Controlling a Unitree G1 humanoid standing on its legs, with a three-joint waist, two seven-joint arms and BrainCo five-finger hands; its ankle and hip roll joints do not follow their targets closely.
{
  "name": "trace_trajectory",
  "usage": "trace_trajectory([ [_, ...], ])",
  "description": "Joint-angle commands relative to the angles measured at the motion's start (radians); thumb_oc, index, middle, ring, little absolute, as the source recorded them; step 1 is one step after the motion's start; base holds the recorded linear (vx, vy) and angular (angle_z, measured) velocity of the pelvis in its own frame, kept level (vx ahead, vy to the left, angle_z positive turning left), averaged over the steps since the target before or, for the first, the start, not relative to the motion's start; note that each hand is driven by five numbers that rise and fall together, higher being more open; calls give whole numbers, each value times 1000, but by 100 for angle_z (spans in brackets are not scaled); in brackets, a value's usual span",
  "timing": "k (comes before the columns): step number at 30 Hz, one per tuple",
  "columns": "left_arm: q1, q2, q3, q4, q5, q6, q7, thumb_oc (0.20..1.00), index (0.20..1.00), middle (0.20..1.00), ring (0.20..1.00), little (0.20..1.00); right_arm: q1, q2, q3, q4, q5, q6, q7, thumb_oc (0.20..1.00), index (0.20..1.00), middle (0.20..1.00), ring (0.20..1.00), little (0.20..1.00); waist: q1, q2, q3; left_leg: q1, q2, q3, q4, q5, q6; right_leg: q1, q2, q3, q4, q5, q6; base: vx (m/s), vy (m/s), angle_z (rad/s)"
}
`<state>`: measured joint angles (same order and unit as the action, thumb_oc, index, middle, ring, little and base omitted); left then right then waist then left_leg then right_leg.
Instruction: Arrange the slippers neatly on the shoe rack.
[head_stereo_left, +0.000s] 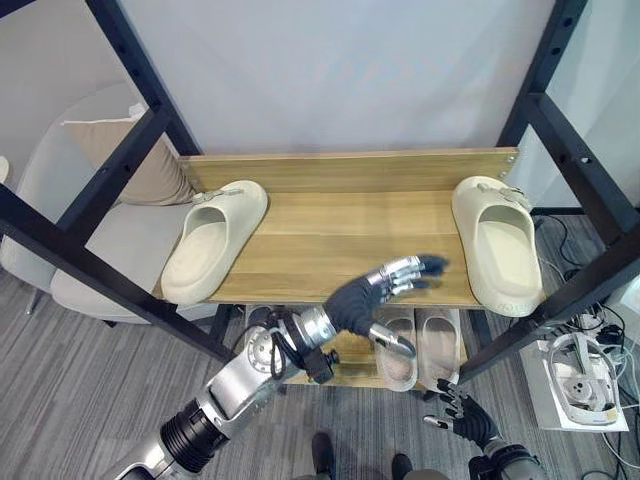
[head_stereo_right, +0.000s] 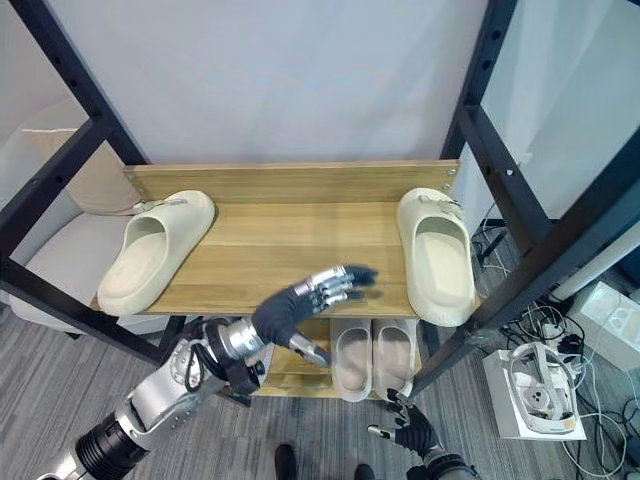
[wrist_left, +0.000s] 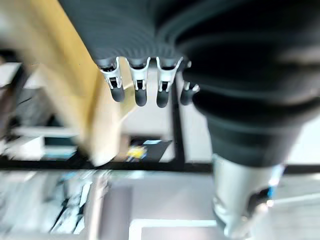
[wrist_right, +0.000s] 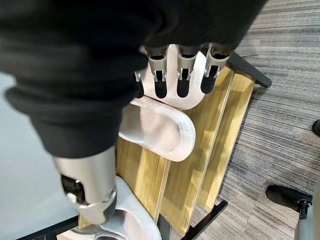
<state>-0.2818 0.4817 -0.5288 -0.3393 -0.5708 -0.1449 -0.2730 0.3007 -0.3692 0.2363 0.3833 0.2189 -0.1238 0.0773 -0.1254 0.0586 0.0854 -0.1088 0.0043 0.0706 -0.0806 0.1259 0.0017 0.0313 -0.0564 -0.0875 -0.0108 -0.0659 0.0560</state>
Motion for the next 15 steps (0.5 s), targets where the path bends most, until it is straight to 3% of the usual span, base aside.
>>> trace_trajectory([
  [1, -94, -14, 84, 1, -14, -104, 72, 1000, 1000, 1000, 1000, 1000, -3, 13, -8, -80, 46, -36, 12, 1000, 1000, 1000, 1000, 1000, 17, -25, 19, 95, 25, -12, -7, -145, -47, -19, -63, -11, -52, 64, 77, 18, -36, 6],
  [6, -138, 27, 208, 45, 124, -162, 195, 1000, 1000, 1000, 1000, 1000, 4, 17, -9, -66, 66, -37, 22, 1000, 1000, 1000, 1000, 1000, 27, -27, 12, 99, 28, -16, -7, -144, -52, -9, -60, -15, -62, 66, 75, 27, -42, 5],
  [9, -174, 141, 327, 99, 418, -203, 361, 1000, 1000, 1000, 1000, 1000, 23, 16, -10, -45, 101, -47, 40, 1000, 1000, 1000, 1000, 1000, 32, -25, 4, 106, 32, -16, -7, -145, -58, -2, -59, -16, -70, 69, 76, 51, -35, 4],
  [10, -175, 141, 326, 100, 421, -204, 364, 1000, 1000, 1000, 1000, 1000, 22, 17, -10, -44, 101, -47, 40, 1000, 1000, 1000, 1000, 1000, 32, -26, 5, 107, 32, -16, -7, -146, -58, -1, -59, -16, -70, 69, 76, 44, -21, -2],
  [13, -196, 256, 369, 122, 688, -194, 483, 1000, 1000, 1000, 1000, 1000, 28, 11, -7, -33, 101, -62, 40, 1000, 1000, 1000, 1000, 1000, 34, -23, 2, 112, 34, -14, -7, -149, -62, 1, -58, -14, -73, 70, 80, 46, -16, 0],
  [14, -198, 320, 388, 143, 851, -180, 532, 1000, 1000, 1000, 1000, 1000, 26, 1, -3, -31, 98, -72, 38, 1000, 1000, 1000, 1000, 1000, 34, -21, -2, 112, 34, -11, -7, -151, -63, 0, -59, -14, -74, 71, 82, 0, 0, 0],
  [15, -200, 320, 386, 146, 855, -181, 537, 1000, 1000, 1000, 1000, 1000, 26, 2, -2, -31, 98, -73, 37, 1000, 1000, 1000, 1000, 1000, 33, -22, -2, 112, 34, -11, -7, -151, -63, 0, -59, -15, -74, 70, 82, 63, -2, -5],
])
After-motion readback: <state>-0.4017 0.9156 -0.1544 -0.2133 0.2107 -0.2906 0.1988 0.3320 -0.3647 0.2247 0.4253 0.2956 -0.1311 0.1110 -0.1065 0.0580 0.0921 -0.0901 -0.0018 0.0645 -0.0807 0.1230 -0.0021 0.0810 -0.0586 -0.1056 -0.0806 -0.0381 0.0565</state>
